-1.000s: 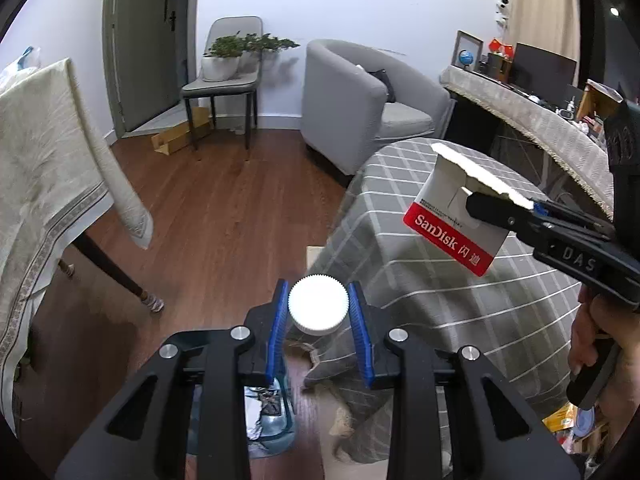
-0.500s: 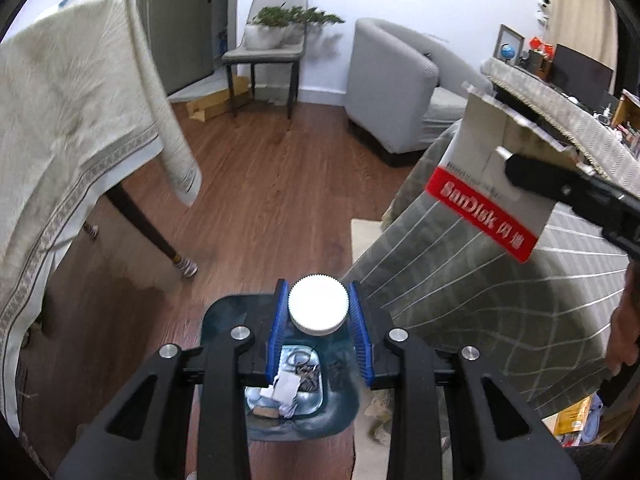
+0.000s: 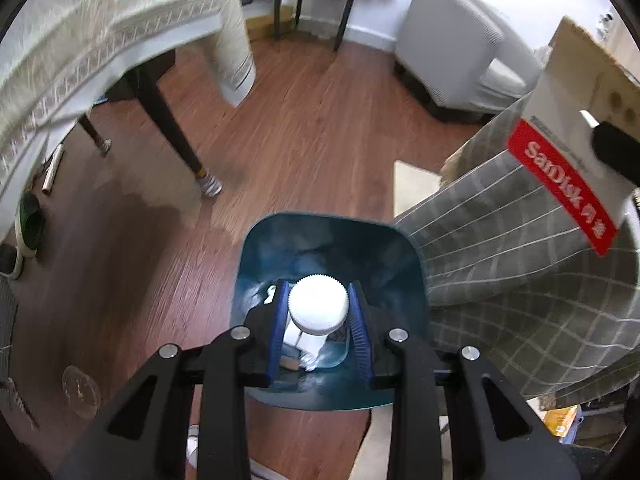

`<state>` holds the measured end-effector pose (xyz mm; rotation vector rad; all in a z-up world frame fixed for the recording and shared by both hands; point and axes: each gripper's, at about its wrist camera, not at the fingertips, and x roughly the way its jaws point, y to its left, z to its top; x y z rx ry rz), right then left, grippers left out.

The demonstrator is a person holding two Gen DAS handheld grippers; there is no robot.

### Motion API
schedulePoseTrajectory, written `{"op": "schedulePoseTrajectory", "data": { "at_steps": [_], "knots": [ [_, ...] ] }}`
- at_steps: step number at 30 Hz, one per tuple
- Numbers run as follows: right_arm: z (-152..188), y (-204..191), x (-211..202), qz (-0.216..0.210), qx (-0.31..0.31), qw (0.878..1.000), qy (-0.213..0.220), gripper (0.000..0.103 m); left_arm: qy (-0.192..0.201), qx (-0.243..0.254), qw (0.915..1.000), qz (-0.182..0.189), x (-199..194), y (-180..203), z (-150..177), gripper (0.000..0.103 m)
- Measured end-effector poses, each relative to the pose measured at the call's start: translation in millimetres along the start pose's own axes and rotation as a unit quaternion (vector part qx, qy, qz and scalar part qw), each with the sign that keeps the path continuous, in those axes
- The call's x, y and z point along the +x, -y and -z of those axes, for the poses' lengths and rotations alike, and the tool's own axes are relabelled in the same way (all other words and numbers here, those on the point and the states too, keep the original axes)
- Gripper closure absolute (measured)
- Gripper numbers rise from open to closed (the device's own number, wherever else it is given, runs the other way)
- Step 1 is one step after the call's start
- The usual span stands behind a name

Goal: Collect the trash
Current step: 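Carry the white cap over the bin with the left tool while the right tool carries the box, then open the left tool to drop the cap while the right tool drops the SanDisk box into the bin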

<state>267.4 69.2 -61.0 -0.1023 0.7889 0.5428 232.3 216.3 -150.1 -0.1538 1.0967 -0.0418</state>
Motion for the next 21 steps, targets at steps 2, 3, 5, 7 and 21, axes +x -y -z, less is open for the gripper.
{"op": "schedulePoseTrajectory", "data": {
  "at_steps": [2,3,5,7,21],
  "knots": [
    [1.4,-6.5,8.7,0.003,-0.005,1.000,-0.012,0.072,-0.011,0.007,0.9999,-0.009,9.2,-1.8,6.0,0.071],
    [1.7,-9.5,12.0,0.004,-0.006,1.000,-0.016,0.072,-0.020,0.009,0.9997,-0.011,15.8,-2.6,8.8,0.071],
    [3.1,-15.7,19.5,0.006,-0.009,1.000,-0.026,0.072,-0.034,0.009,0.9993,-0.010,25.9,-4.7,12.3,0.071],
    [5.2,-18.7,24.5,0.010,-0.011,0.999,-0.036,0.072,-0.055,0.007,0.9984,-0.005,40.6,-11.9,19.8,0.071],
    [13.9,-22.8,47.9,0.020,-0.019,0.997,-0.074,0.072,-0.073,-0.014,0.9970,0.021,50.2,-23.5,32.5,0.047]
  ]
}}
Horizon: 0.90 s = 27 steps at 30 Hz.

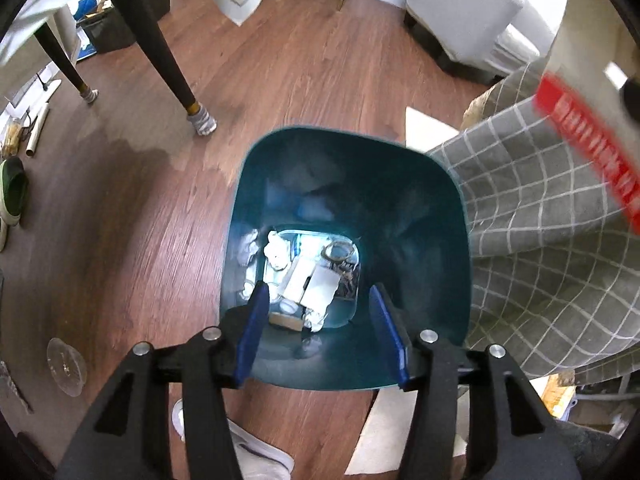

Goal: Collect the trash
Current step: 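Open the left tool to drop the cap while the right tool drops the SanDisk box into the bin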

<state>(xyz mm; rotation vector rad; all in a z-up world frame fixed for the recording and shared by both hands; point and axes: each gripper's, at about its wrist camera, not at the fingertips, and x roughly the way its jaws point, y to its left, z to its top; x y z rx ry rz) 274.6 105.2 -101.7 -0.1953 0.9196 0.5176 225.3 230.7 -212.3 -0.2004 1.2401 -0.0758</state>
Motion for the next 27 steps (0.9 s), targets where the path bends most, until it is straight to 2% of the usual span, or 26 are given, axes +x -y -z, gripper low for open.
{"op": "schedulePoseTrajectory", "data": {
  "at_steps": [5,13,19,27],
  "knots": [
    [3.7,4.7,10.8,-0.001,0.007,1.000,-0.014,0.072,0.050,0.000,0.9987,0.003,-34.6,4.1,-8.8,0.041],
    [11.1,3.6,39.3,-0.006,0.019,0.999,-0.043,0.072,0.128,0.010,0.9918,-0.001,-94.5,13.6,-13.2,0.041],
    [19.4,-1.4,59.4,-0.004,0.016,0.998,-0.068,0.072,0.173,0.036,0.9841,-0.021,-127.4,24.7,-12.6,0.043],
    [30.9,-6.2,84.0,0.002,0.015,0.995,-0.100,0.072,0.219,0.055,0.9742,-0.009,-166.2,33.2,-9.6,0.044]
  ]
}}
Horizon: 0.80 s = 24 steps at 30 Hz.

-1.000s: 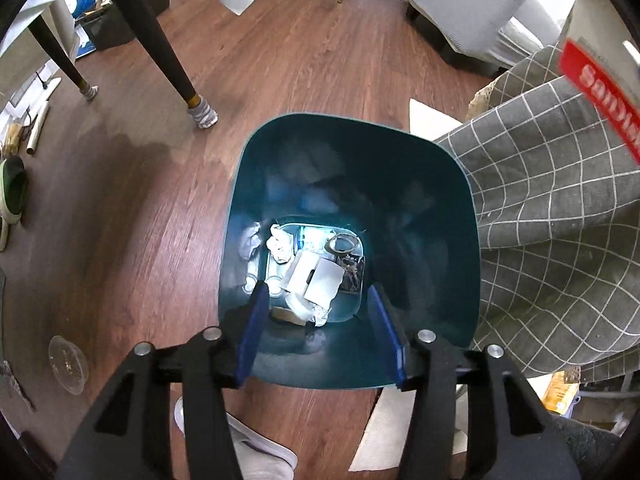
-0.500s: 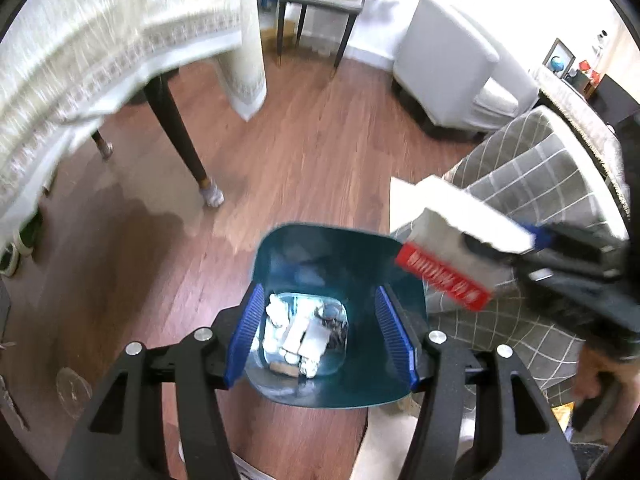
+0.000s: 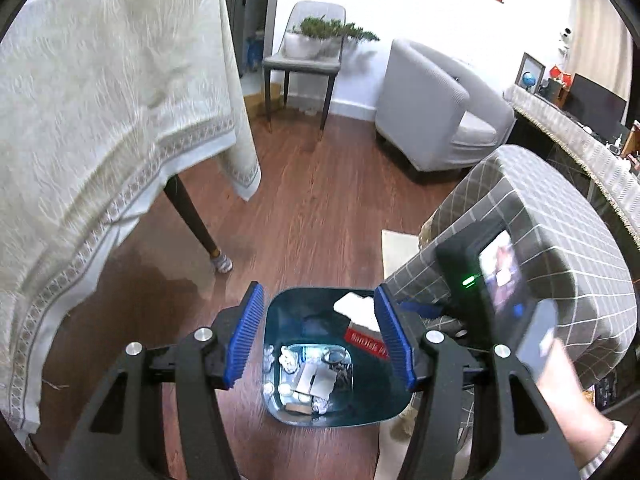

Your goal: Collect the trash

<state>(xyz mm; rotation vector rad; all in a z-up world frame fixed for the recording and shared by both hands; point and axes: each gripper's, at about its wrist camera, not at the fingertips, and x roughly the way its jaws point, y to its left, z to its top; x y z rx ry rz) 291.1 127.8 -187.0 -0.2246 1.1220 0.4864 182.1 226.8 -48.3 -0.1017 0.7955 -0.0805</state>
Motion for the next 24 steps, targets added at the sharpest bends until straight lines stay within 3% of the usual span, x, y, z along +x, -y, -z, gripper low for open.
{"op": "schedulePoseTrajectory", "data": {
  "at_steps": [17,18,21,24],
  "knots": [
    [19.5,-10.1,65.0,0.026,-0.038,0.995,-0.084,0.070,0.062,-0.026,0.9977,0.007,-45.9,-9.7,-33.8,0.055],
    [20.9,-11.1,69.6,0.024,-0.043,0.995,-0.092,0.068,0.063,-0.027,0.9976,0.007,-46.5,-10.2,-35.4,0.055],
    [26.1,-13.4,79.3,0.020,-0.052,0.992,-0.109,0.042,0.068,-0.029,0.9972,0.007,-47.7,-9.3,-39.8,0.055],
    [27.9,-15.0,82.1,0.021,-0.062,0.991,-0.119,0.041,0.072,-0.025,0.9971,-0.002,-46.9,-6.1,-44.7,0.055]
  ]
}}
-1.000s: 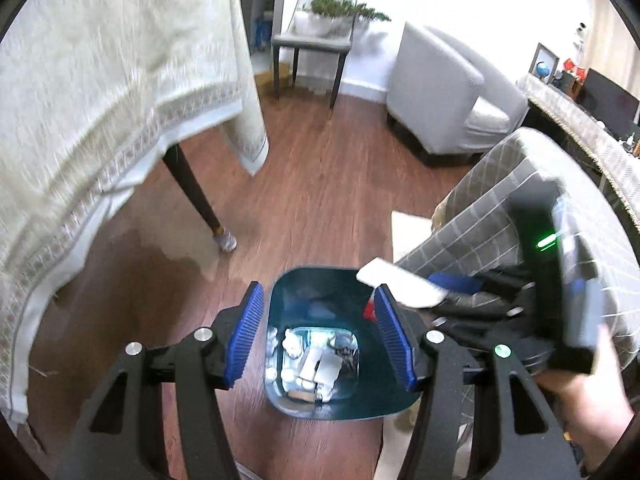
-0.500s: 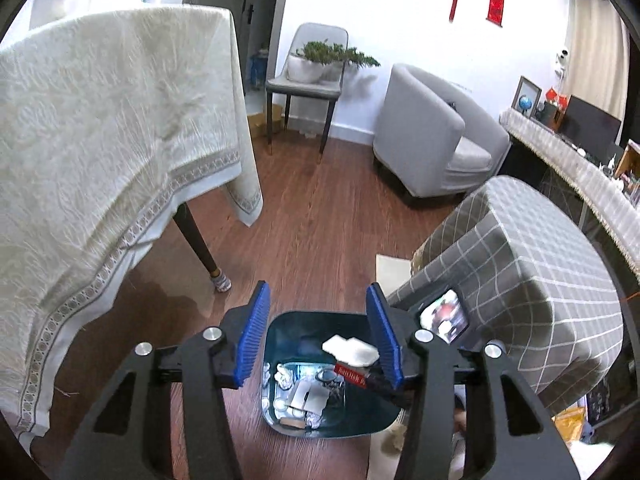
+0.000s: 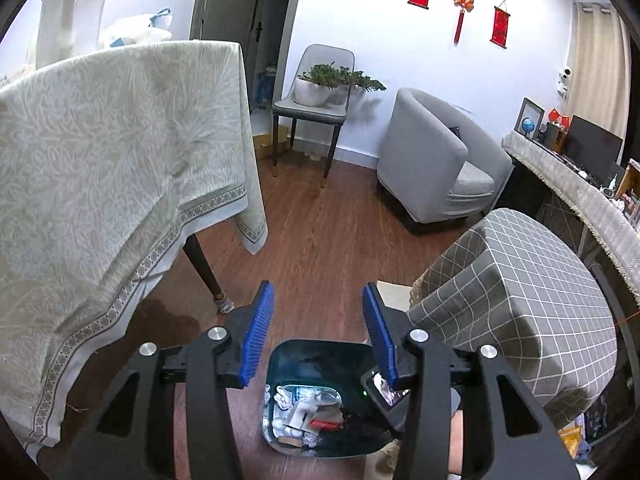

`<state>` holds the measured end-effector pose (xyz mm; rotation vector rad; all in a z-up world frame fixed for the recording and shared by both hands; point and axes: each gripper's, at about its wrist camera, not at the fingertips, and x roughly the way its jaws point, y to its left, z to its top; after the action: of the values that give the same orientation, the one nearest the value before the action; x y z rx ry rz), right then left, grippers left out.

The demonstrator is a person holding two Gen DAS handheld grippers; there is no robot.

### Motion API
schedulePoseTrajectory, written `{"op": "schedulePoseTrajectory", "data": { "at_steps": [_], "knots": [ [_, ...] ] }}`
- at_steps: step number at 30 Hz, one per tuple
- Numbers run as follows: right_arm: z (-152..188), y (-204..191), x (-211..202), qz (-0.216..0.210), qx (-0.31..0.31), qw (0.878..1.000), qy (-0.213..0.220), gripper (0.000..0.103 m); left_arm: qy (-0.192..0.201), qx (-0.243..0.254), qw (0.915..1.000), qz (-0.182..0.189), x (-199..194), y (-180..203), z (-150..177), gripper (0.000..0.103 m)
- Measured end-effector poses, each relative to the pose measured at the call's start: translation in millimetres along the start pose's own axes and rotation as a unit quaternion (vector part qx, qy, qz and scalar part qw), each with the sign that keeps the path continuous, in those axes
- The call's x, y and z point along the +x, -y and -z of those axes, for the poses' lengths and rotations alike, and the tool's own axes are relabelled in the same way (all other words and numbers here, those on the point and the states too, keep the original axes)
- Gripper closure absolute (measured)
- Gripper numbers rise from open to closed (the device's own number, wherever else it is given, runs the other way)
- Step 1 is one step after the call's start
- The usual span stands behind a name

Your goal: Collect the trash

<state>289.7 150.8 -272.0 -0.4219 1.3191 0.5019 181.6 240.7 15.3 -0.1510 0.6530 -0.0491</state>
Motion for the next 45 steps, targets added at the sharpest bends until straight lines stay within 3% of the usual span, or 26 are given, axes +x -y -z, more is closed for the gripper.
{"op": "schedulePoseTrajectory", "data": {
  "at_steps": [6,15,24,26,30,31,34,40,45],
  "knots": [
    [-2.9,9.8,-20.7,-0.007,-0.007,1.000,0.024,0.041,0.003,0.012,0.9999,-0.006,4.5,8.7,-7.3,0.055],
    [-17.5,21.7,-97.7,-0.029,-0.014,0.993,0.116,0.041,0.021,0.034,0.9988,-0.030,0.2,25.1,-18.2,0.039],
    [-10.1,50.9,-191.4,-0.007,-0.009,0.976,0.218,0.037,0.045,0.030,0.9973,-0.050,-19.4,39.0,-5.0,0.019],
    [-1.4,57.9,-217.9,0.004,-0.004,0.968,0.252,0.032,0.054,0.036,0.9965,-0.053,-27.7,45.5,0.4,0.013],
    [28.5,78.5,-263.0,0.021,0.024,0.951,0.309,0.026,0.062,0.049,0.9953,-0.055,-41.4,58.2,9.3,0.010],
    [35.7,82.3,-270.8,0.026,0.029,0.947,0.318,0.020,0.065,0.050,0.9954,-0.051,-45.7,60.6,11.6,0.009],
    [63.4,96.8,-296.4,0.054,0.041,0.935,0.348,0.014,0.079,0.034,0.9953,-0.044,-62.2,63.9,18.5,0.006],
    [126.1,126.8,-329.1,0.097,0.084,0.913,0.386,0.007,0.098,0.033,0.9939,-0.039,-91.5,80.9,34.9,0.003],
    [182.8,149.7,-355.9,0.136,0.131,0.883,0.429,0.004,0.106,0.033,0.9923,-0.055,-107.8,94.6,49.4,0.003]
  ]
}}
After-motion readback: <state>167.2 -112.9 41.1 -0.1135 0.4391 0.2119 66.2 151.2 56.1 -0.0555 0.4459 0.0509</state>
